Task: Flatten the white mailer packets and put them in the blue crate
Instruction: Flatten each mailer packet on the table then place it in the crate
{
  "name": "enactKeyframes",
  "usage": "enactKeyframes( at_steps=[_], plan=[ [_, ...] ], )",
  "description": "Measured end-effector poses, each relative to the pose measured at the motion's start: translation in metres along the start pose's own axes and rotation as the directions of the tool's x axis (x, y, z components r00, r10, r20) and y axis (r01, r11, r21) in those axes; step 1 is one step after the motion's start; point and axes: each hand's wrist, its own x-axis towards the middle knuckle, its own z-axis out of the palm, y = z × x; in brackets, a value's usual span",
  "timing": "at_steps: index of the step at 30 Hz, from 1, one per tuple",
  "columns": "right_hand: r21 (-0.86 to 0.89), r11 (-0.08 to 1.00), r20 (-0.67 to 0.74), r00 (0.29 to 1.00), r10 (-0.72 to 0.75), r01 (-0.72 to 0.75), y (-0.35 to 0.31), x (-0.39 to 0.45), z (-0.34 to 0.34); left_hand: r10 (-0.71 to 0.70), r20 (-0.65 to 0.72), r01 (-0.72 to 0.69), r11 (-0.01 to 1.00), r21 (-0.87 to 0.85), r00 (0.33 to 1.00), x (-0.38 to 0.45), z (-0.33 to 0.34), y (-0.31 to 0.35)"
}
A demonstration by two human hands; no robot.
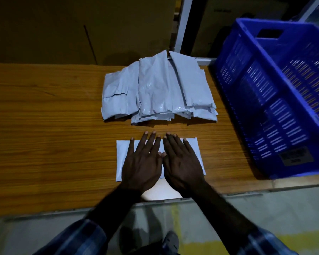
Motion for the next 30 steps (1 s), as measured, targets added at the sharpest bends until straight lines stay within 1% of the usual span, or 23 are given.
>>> enactKeyframes(
  at_steps=[2, 3, 6, 7, 9, 10, 12, 14, 16, 19, 22, 24, 26, 27, 30],
  plan=[
    [-0.014, 1.0, 0.012, 1.0, -0.005, 0.005, 0.004, -0.002, -0.002, -0.003, -0.009, 0.003, 1.0, -0.024, 1.0, -0.003, -0.002, -0.006],
    [-0.016, 1.0, 0.016, 1.0, 0.01, -0.01, 0.009, -0.005, -0.005, -0.028, -0.018, 0.027, 0.999, -0.025, 0.999, -0.007, -0.004, -0.011],
    [0.015, 0.987, 0.08, 0.984, 0.159, -0.161, 0.032, -0.012, -0.014, -0.164, -0.012, 0.163, 0.986, -0.015, 0.986, -0.021, -0.01, -0.04],
    [0.018, 0.981, 0.096, 0.977, 0.19, -0.193, 0.038, -0.013, -0.016, -0.201, 0.006, 0.201, 0.979, -0.016, 0.98, -0.025, -0.011, -0.049],
    [-0.006, 0.98, 0.092, 0.975, 0.201, -0.201, 0.039, -0.014, -0.02, -0.221, 0.031, 0.222, 0.975, -0.012, 0.975, -0.029, -0.013, -0.056],
    [-0.03, 0.981, 0.066, 0.979, 0.191, -0.19, 0.035, -0.013, -0.021, -0.209, 0.021, 0.21, 0.978, -0.011, 0.978, -0.027, -0.016, -0.051],
    [-0.06, 0.989, 0.028, 0.99, 0.138, -0.136, 0.017, -0.007, -0.021, -0.143, 0.005, 0.143, 0.99, -0.018, 0.99, -0.017, -0.019, -0.03],
    [-0.022, 0.998, 0.042, 0.997, 0.061, -0.06, -0.001, -0.004, -0.014, -0.058, -0.016, 0.058, 0.998, -0.03, 0.998, -0.009, -0.016, -0.008],
    [0.022, 1.0, 0.056, 0.998, 0.017, -0.019, -0.009, -0.002, -0.006, -0.014, 0.004, 0.015, 1.0, -0.021, 1.0, -0.005, -0.011, 0.002],
    [0.036, 0.999, 0.034, 0.999, -0.012, 0.011, -0.004, -0.004, -0.002, 0.013, 0.021, -0.013, 1.0, -0.004, 1.0, -0.006, -0.004, -0.005],
    [-0.001, 0.999, 0.02, 0.999, -0.041, 0.041, 0.01, -0.01, -0.009, 0.027, 0.011, -0.027, 0.999, -0.02, 1.0, -0.015, -0.007, -0.021],
    [0.001, 0.999, 0.06, 0.998, 0.035, -0.035, 0.022, -0.014, -0.019, -0.03, 0.015, 0.03, 0.999, -0.029, 0.999, -0.023, -0.01, -0.038],
    [0.016, 0.987, 0.14, 0.978, 0.157, -0.161, 0.042, -0.021, -0.024, -0.118, 0.044, 0.119, 0.992, -0.036, 0.992, -0.033, -0.015, -0.056],
    [-0.006, 0.981, 0.157, 0.969, 0.192, -0.193, 0.053, -0.025, -0.025, -0.153, 0.057, 0.155, 0.987, -0.042, 0.987, -0.037, -0.015, -0.064],
    [-0.093, 0.975, 0.128, 0.969, 0.212, -0.201, 0.074, -0.033, -0.032, -0.194, 0.066, 0.2, 0.975, -0.094, 0.979, -0.043, -0.021, -0.078]
  ],
)
